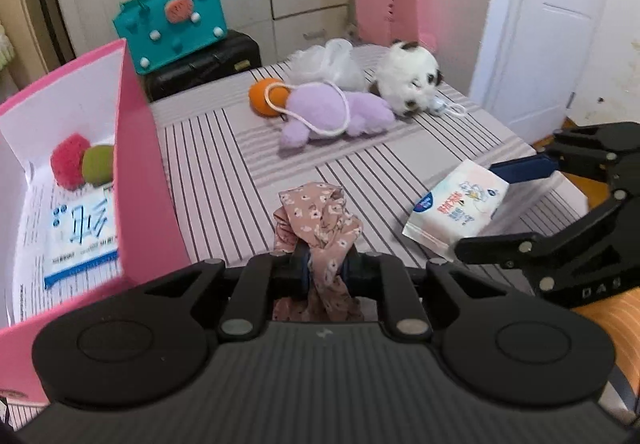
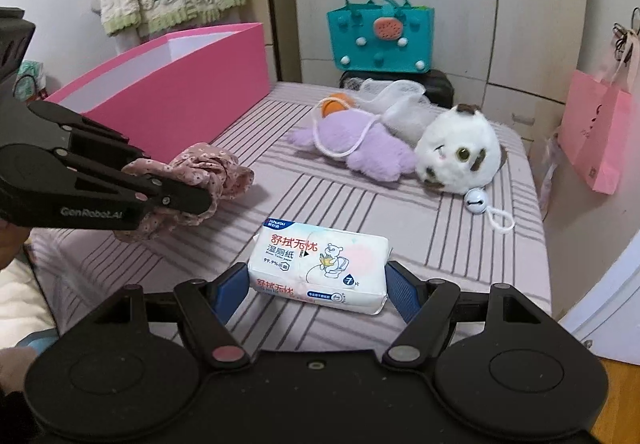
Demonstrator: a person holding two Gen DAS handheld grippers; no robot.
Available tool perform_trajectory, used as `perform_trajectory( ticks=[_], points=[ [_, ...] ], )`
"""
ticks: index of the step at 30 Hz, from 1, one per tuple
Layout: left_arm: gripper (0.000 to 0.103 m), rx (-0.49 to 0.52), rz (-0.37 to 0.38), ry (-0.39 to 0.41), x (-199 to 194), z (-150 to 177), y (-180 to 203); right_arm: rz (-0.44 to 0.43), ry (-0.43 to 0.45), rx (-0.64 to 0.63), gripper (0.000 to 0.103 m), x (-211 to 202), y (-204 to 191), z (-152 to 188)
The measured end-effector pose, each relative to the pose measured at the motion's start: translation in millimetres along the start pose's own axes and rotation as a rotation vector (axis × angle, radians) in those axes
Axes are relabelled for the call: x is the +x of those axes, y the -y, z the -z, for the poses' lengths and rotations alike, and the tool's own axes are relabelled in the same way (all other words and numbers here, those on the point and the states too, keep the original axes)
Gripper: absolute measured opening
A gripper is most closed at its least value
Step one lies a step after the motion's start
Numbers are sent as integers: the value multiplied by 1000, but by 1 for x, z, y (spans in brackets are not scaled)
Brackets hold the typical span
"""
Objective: Organize soft objects
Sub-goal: 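Lift the scrunchie and wipes pack with both tools and carry them over the box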
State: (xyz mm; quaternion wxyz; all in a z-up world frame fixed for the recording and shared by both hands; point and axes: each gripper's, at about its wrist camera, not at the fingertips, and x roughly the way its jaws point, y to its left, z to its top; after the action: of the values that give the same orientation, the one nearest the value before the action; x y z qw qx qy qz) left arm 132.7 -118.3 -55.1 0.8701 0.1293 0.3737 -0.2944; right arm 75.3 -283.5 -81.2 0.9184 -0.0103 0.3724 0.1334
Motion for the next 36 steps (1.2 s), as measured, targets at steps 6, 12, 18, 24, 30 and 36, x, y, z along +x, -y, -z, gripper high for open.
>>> perform_trajectory(
  ticks=[6, 12, 18, 24, 30, 36],
  points=[
    [13, -33, 100, -76, -22, 6, -13, -74, -52, 24, 78, -13, -5, -2],
    [13, -30, 130, -112, -53, 9, -23, -135, -97, 26, 78, -26, -18, -7],
    [13, -37, 161, -148, -88, 16, -33, -218, -125, 18, 78, -35, -38, -13],
    [13, -56, 157, -172, -114, 31, -45, -264, -151, -37, 78, -38, -66, -19],
    [13, -73, 121, -175, -137, 38, -62, -344, -153, -59, 78, -40, -88, -29],
    [13, -100, 81, -98, -158, 37, -86, -379, -126, -104, 78, -40, -111, -47]
  ],
)
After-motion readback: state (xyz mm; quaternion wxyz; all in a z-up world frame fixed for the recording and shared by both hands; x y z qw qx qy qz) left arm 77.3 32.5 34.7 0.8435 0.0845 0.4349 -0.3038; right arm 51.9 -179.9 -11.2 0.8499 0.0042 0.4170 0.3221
